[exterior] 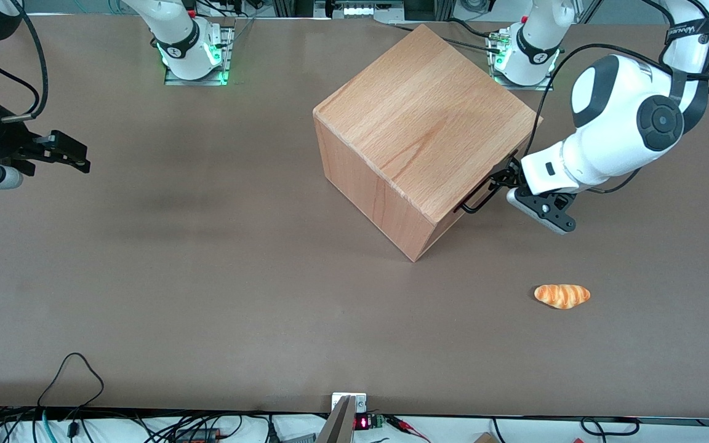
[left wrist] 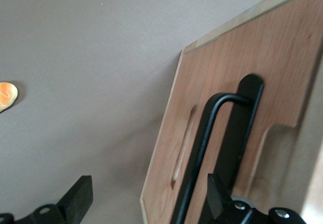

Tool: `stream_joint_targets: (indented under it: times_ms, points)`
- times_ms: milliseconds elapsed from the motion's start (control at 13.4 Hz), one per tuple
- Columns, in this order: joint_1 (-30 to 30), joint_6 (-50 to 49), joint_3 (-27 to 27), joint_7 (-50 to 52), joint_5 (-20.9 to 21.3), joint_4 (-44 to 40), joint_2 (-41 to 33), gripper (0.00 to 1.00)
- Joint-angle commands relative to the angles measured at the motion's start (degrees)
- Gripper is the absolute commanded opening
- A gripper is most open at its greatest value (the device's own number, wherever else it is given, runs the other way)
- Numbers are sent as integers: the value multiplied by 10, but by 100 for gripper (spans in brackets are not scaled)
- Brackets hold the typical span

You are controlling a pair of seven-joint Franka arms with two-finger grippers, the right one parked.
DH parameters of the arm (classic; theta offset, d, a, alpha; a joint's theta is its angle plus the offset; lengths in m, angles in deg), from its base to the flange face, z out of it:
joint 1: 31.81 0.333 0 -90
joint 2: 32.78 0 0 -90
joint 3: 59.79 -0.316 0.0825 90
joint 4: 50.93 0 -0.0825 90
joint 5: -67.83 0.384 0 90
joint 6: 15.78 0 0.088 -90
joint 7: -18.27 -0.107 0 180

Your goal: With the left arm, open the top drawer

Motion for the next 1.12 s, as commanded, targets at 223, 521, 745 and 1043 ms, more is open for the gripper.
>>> stream_joint_targets:
  times_ms: [223, 521, 745, 1043]
  points:
    - [4, 13, -6, -46, -7, 12, 4, 100]
    - [3, 14, -6, -70, -7, 14, 12, 100]
    - [3, 14, -6, -99, -7, 14, 13, 100]
    - [4, 14, -6, -125, -7, 12, 13, 100]
